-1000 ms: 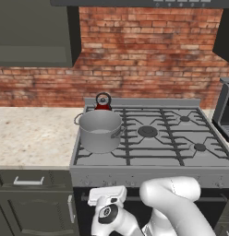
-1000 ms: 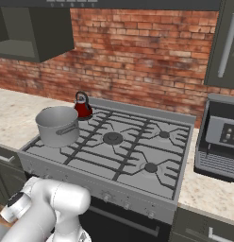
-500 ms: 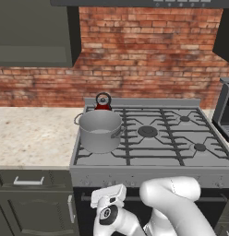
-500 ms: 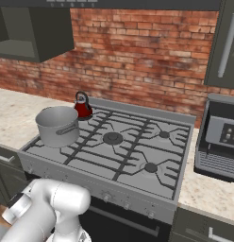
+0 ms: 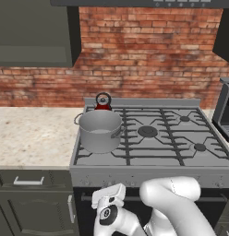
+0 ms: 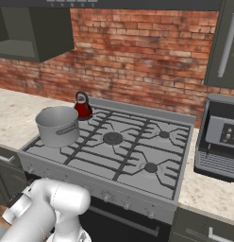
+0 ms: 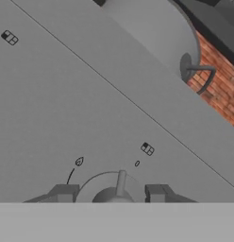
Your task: Pick the kettle from the cabinet and place it on a stove burner. Then pick the pot from the counter and place it on another stove burner. Finally, turn both burners on.
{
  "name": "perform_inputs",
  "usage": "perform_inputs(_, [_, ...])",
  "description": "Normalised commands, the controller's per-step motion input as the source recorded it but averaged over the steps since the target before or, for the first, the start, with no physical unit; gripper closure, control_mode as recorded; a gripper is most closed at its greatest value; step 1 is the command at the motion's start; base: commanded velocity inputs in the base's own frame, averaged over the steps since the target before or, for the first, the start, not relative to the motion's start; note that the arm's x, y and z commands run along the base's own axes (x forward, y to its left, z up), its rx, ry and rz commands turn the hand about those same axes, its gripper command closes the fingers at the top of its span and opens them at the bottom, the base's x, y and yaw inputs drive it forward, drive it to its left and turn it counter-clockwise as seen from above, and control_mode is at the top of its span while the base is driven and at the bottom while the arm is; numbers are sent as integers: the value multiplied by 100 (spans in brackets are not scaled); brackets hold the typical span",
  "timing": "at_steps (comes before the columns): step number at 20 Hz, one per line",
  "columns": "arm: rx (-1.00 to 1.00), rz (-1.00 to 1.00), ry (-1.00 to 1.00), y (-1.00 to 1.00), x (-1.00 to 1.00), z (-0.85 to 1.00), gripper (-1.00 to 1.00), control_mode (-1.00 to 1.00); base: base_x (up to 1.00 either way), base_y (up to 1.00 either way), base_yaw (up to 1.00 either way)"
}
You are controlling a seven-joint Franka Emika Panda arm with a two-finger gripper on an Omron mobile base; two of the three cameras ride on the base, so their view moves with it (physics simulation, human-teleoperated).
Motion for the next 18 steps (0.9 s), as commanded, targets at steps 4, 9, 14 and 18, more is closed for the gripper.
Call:
perform_inputs(4, [-18,0,4,0,0,0,100,-100,0,0,0])
perform_inputs(9, [-18,0,4,0,0,0,100,-100,0,0,0])
perform_inputs(14, [-16,0,4,0,0,2,100,-100,0,0,0])
perform_inputs(18, [-13,0,5,0,0,7,100,-100,0,0,0])
